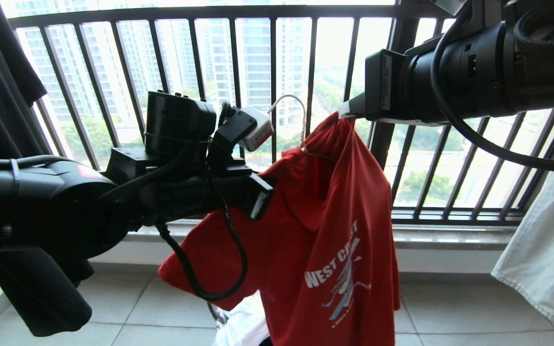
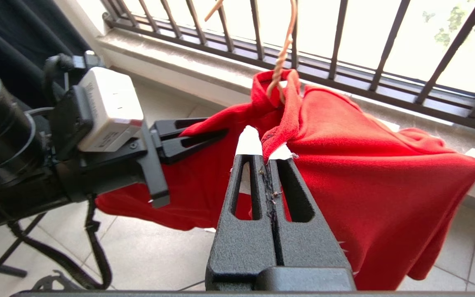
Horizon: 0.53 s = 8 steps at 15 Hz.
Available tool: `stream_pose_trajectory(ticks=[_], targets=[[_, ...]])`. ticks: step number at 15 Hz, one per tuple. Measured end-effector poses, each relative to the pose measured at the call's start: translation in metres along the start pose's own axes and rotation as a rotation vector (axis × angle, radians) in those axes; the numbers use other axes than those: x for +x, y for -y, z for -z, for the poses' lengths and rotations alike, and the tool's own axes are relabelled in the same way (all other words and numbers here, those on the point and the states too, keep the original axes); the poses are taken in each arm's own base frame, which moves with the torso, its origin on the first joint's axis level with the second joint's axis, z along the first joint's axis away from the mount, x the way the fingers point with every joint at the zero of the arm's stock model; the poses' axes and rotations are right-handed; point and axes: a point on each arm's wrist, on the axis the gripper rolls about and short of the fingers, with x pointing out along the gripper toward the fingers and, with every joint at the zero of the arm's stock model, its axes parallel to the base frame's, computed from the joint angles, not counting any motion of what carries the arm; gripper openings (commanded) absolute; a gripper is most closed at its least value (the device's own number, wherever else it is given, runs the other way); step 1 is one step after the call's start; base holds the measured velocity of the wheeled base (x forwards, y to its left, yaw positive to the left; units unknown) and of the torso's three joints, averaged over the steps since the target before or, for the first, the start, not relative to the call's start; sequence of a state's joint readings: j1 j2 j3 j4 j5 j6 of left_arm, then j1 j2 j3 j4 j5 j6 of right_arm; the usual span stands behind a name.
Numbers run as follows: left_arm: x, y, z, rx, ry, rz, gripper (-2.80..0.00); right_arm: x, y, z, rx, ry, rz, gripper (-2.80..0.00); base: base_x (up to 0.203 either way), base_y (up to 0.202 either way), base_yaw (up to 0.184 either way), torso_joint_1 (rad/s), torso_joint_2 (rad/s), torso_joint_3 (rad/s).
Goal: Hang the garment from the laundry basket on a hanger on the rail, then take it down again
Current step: Hang the clothes on the clothes rack
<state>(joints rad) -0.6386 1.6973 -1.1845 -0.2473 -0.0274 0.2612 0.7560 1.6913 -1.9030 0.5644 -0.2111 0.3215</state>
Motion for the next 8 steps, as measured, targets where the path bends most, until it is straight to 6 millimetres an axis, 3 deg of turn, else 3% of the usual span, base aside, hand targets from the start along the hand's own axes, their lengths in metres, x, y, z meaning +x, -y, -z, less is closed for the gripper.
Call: stream_pose_trajectory(ticks=[8], targets=[[-0.041,-0.003,-0.002,0.087,-0.085,0.014,-2.80,0.032,0.054,0.016,0.019,-0.094,0.212,-2.80,0.000,0.000,0.000,0.000,0.00,0.000]])
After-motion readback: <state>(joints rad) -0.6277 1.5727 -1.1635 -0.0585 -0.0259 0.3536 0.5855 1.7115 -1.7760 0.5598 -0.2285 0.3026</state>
